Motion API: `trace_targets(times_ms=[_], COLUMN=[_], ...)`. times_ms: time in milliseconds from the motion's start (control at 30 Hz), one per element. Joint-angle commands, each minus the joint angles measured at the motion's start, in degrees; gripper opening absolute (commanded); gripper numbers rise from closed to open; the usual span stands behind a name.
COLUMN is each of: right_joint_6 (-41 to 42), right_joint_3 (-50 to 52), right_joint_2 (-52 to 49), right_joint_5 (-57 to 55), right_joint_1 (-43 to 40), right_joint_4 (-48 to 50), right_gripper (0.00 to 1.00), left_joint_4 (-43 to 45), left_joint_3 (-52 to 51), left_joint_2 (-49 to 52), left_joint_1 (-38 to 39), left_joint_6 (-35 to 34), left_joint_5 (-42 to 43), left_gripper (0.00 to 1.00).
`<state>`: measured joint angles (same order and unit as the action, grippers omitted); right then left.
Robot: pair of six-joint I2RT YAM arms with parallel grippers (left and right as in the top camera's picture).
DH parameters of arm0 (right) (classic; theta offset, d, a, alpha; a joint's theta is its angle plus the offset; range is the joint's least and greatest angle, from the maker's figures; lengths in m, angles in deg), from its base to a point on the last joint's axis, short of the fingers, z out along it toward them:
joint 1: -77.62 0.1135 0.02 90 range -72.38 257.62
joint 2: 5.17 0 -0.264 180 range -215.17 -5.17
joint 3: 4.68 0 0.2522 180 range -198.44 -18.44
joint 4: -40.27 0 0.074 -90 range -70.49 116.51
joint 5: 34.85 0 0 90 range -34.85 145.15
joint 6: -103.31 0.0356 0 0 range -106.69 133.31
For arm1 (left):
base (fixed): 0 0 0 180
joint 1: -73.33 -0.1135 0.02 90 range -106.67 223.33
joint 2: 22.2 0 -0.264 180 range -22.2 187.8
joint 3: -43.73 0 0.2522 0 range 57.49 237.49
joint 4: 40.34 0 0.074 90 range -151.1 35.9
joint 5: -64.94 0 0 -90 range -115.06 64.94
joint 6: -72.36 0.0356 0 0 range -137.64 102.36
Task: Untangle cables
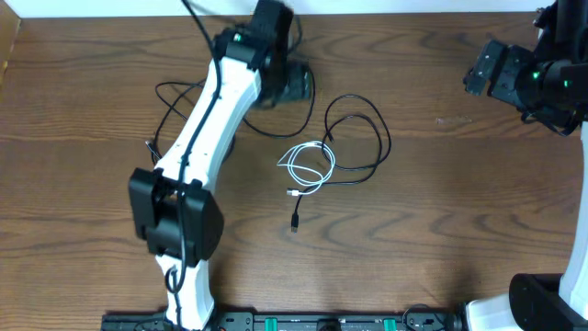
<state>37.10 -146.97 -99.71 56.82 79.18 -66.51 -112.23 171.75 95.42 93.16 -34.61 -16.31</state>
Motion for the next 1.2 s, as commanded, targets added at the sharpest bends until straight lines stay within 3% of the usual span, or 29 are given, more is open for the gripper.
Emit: trace_targets(times_ms=[0,300,567,767,867,1067,1167], right_joint_6=[-0.7,-0.7,-0.7,-0.7,-0.7,-0.7,-0.7], right_joint_3=[0.0,0.0,0.0,0.0,0.0,0.0,0.0], right_joint_2=[-0.3,-0.3,-0.3,-0.3,-0.3,-0.3,-0.3], right_joint_5=[-0.2,-0.2,-0.2,-0.2,-0.2,-0.2,-0.2], right_joint_1=[-0.1,-0.1,-0.1,-0.1,-0.1,-0.1,-0.1], right_joint_4=[-0.1,-0.1,-0.1,-0.1,-0.1,-0.1,-0.1], right_gripper=[0.99,0.99,0.99,0.99,0.99,0.99,0.99], left_joint_4=[4.8,15.7,20.9,21.8,21.8,22.2,22.2], left_joint_3=[2.6,2.5,2.5,2.2,2.2,1.7,1.7], left_joint_2=[4.2,14.0,19.9,23.0,23.6,23.7,23.7], left_joint_1=[-0.5,1.0,3.0,3.5,3.3,3.3,3.3], left_joint_6=[1.9,1.7,-1.0,-1.1,-1.1,-1.0,-1.0], left_joint_5=[-2.2,-2.1,-2.2,-2.3,-5.3,-8.0,-8.0], left_gripper=[0.79,0.78,0.68,0.54,0.41,0.38,0.23])
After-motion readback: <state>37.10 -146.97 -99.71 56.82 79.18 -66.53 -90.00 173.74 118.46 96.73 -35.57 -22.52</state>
